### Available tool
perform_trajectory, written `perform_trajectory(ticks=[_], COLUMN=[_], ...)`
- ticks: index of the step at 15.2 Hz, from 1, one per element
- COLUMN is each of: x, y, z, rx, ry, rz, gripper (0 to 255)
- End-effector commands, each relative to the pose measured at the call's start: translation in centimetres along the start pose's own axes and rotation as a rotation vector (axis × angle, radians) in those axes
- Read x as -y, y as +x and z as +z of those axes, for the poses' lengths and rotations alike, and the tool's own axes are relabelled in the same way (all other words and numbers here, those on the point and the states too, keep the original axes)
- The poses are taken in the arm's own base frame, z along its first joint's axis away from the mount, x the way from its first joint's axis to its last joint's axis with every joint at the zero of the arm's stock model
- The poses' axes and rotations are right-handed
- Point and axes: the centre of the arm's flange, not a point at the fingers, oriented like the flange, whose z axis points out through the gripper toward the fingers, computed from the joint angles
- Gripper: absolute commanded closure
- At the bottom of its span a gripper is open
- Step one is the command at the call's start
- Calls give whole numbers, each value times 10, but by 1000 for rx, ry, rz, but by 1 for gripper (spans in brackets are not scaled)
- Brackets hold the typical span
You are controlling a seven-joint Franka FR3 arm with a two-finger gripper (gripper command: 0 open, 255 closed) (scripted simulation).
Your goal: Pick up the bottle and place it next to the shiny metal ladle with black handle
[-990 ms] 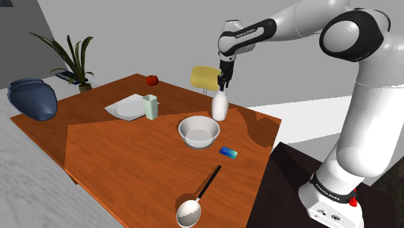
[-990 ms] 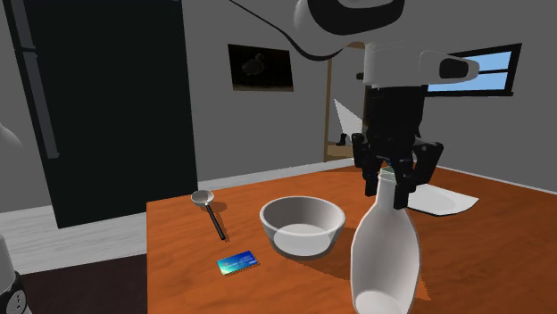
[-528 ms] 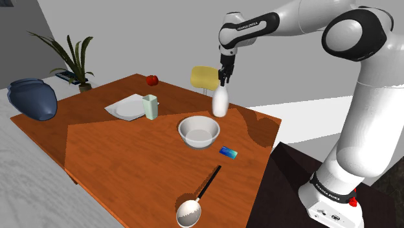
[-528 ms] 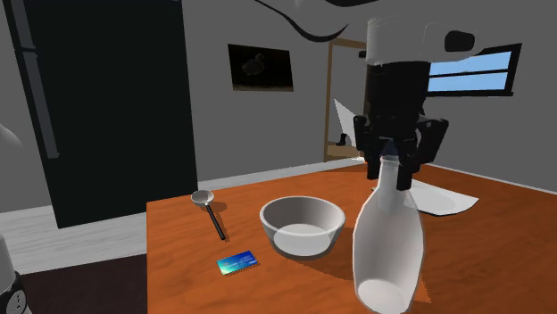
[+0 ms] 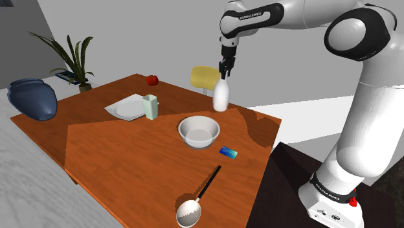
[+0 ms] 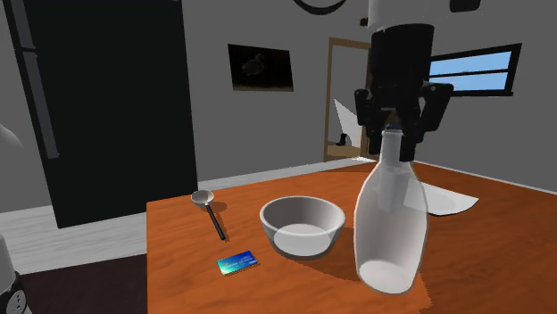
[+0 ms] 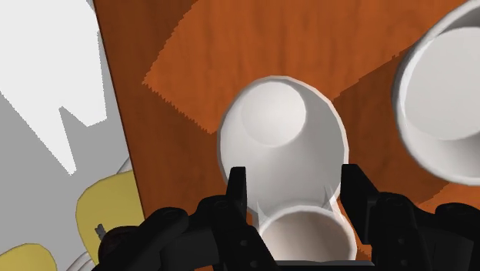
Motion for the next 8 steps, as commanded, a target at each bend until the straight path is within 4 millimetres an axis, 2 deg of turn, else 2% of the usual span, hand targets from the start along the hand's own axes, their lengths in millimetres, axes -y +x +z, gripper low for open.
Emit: perform_trajectory(ticks=[1, 6, 8], x=[0, -1, 17], y=[1, 1, -13], z=[-11, -37, -50], rx=[0, 0, 0], ry=[0, 0, 0], rz=[0, 0, 0], gripper=[255, 255, 255])
